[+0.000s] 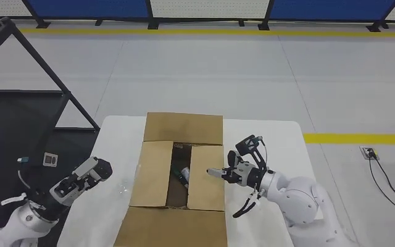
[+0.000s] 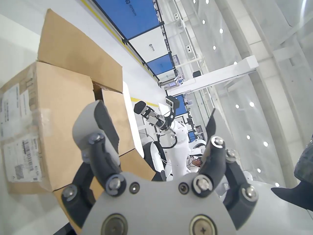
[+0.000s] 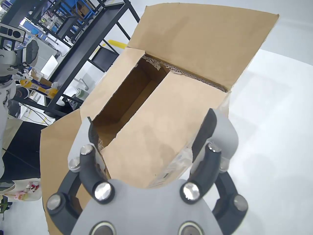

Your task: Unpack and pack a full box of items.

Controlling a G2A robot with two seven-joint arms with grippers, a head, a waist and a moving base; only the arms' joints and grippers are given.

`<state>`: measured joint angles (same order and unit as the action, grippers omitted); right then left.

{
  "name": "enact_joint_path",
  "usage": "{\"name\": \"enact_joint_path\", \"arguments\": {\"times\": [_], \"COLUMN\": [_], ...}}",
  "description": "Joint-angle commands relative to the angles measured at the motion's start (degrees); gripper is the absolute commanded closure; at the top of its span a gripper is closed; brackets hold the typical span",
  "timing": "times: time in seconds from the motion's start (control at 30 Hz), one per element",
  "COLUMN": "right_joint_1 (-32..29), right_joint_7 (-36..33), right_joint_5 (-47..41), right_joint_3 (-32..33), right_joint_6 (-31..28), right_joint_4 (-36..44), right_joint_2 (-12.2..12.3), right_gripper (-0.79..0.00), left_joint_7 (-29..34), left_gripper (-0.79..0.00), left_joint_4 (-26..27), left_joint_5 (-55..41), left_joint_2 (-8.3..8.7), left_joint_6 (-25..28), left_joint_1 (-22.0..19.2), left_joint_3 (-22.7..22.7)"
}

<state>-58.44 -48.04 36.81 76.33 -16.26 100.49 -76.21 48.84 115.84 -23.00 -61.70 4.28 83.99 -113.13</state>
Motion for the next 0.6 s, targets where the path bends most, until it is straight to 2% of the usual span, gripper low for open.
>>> {"name": "enact_joint_path", "arguments": {"times": [0.0, 0.13, 0.3, 0.47, 0.57], "right_joint_1": [2.0, 8.5, 17.5, 26.1, 30.2], "right_joint_7": [4.3, 8.1, 12.0, 15.1, 16.9], "right_joint_5": [-2.4, -6.9, -11.9, -13.7, -14.4], "right_joint_3": [0.1, 0.2, -1.2, -5.7, -8.5], "right_joint_6": [-0.7, -5.5, -11.5, -14.3, -15.7], "right_joint_4": [-5.0, -16.9, -32.5, -46.1, -53.4], "right_joint_2": [-0.1, -0.3, -0.9, -2.4, -3.5], "right_gripper": [-0.785, -0.785, -0.785, -0.785, -0.785], "left_joint_7": [1.4, 5.2, 12.8, 24.7, 30.8], "left_gripper": [-0.785, -0.785, -0.785, -0.785, -0.785], "left_joint_4": [0.3, -1.5, -4.5, -7.2, -8.2], "left_joint_5": [0.1, 0.4, -1.2, -7.9, -9.2], "left_joint_2": [0.14, 0.6, 1.28, 1.93, 2.32], "left_joint_6": [-0.8, -1.4, -0.9, -0.7, -1.0], "left_joint_1": [0.0, -0.3, 1.8, 5.3, 7.2], "left_joint_3": [1.0, 0.9, -2.3, -6.5, -7.4]}}
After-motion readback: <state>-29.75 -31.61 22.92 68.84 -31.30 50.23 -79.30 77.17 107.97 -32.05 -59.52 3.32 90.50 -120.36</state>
